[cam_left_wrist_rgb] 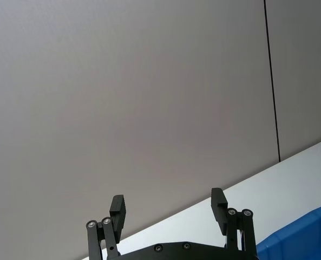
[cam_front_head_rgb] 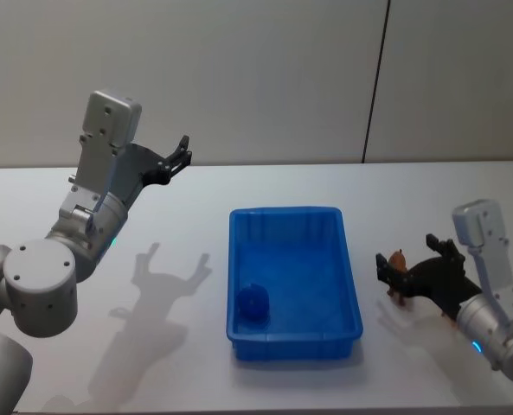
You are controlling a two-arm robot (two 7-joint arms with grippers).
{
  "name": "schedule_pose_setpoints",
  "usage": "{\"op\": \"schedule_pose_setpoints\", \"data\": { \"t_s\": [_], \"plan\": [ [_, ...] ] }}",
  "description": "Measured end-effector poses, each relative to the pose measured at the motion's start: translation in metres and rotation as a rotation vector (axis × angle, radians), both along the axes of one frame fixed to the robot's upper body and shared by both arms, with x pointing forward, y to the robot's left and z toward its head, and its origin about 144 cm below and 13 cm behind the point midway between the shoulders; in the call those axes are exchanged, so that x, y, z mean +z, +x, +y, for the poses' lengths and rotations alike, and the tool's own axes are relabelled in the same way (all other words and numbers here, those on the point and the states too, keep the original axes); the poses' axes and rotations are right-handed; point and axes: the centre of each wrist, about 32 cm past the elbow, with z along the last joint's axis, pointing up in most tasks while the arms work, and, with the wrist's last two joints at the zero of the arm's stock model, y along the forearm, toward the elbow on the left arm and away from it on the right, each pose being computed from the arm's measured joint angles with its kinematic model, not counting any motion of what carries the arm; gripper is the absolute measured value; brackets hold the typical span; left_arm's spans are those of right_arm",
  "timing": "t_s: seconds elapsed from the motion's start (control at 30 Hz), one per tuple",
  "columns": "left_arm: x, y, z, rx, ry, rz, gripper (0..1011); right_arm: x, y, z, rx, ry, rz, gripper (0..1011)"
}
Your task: Pick up the two dolls from the table and place them into the box.
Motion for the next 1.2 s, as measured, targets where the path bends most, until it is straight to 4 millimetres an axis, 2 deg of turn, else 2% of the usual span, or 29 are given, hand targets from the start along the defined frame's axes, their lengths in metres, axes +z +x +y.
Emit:
{"op": "schedule_pose_setpoints", "data": {
  "t_s": [1.0,1.07,1.2],
  "plan": [
    [0.0,0.0,0.0,0.005,0.002,-0.001,1001,-0.019,0.009,0.002,0.012,-0.073,0.111,999],
    [0.0,0.0,0.0,0.005,0.002,-0.001,1001,-0.02,0.01,0.003,0.014,-0.075,0.114,978],
    [0.0,0.0,0.0,0.005,0.002,-0.001,1001,-0.023,0.011,0.003,0.019,-0.081,0.124,862]
  ]
}}
